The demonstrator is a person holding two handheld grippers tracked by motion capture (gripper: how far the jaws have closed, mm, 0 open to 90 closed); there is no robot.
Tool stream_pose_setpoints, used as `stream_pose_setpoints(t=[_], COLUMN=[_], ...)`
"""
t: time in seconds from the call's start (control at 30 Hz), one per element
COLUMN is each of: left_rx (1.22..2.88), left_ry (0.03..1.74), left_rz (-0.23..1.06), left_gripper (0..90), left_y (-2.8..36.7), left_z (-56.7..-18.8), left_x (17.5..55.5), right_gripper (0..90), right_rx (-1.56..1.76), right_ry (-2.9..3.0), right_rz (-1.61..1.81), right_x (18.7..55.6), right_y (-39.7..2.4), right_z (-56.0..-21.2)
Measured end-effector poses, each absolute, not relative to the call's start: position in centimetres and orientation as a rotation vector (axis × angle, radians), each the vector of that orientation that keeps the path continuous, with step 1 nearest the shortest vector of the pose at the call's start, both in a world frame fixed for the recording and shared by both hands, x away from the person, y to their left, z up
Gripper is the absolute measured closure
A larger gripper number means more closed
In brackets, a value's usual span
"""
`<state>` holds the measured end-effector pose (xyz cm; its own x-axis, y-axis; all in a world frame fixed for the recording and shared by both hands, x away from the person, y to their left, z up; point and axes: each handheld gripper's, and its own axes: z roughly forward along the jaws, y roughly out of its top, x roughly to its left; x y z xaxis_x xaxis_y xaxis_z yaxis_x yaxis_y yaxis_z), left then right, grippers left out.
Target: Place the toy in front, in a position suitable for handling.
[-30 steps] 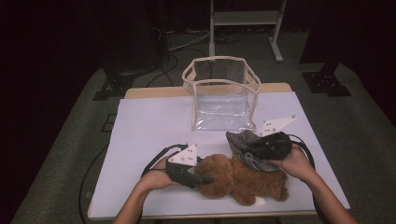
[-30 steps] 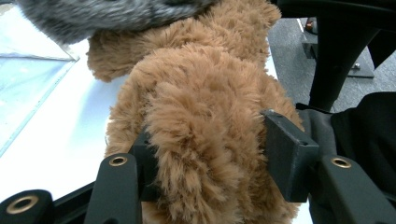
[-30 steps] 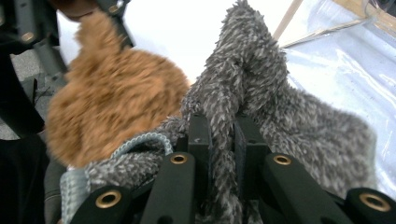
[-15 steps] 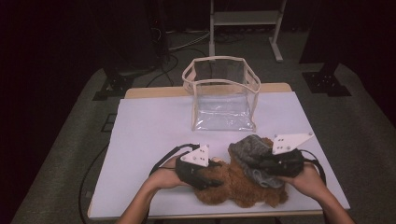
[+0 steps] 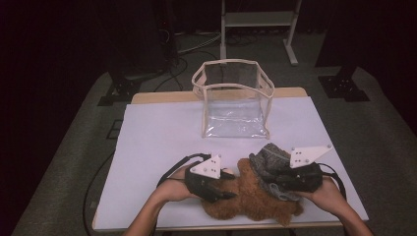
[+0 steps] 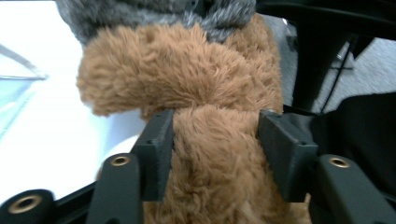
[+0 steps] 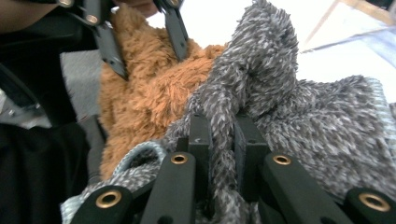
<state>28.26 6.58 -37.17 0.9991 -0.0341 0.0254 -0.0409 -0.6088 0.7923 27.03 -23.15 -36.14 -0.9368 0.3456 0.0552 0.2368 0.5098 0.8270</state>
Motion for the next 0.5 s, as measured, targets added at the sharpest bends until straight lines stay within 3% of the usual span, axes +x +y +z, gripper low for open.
stream_pose_setpoints(t=[0.2,0.5], left_rx=[2.231,2.233], left_ry=[-0.057,-0.074], left_rz=[0.009,0.028], left_gripper=[50.5,50.5], left_y=[6.6,6.5], left_z=[-37.8,-37.7], left_x=[27.5,27.7], right_gripper=[79.0,78.8], right_rx=[0.450,0.523], right_ry=[2.629,2.621], right_rz=[1.383,1.353], right_x=[27.1,27.7], right_y=[-22.2,-24.8], right_z=[-35.3,-35.0])
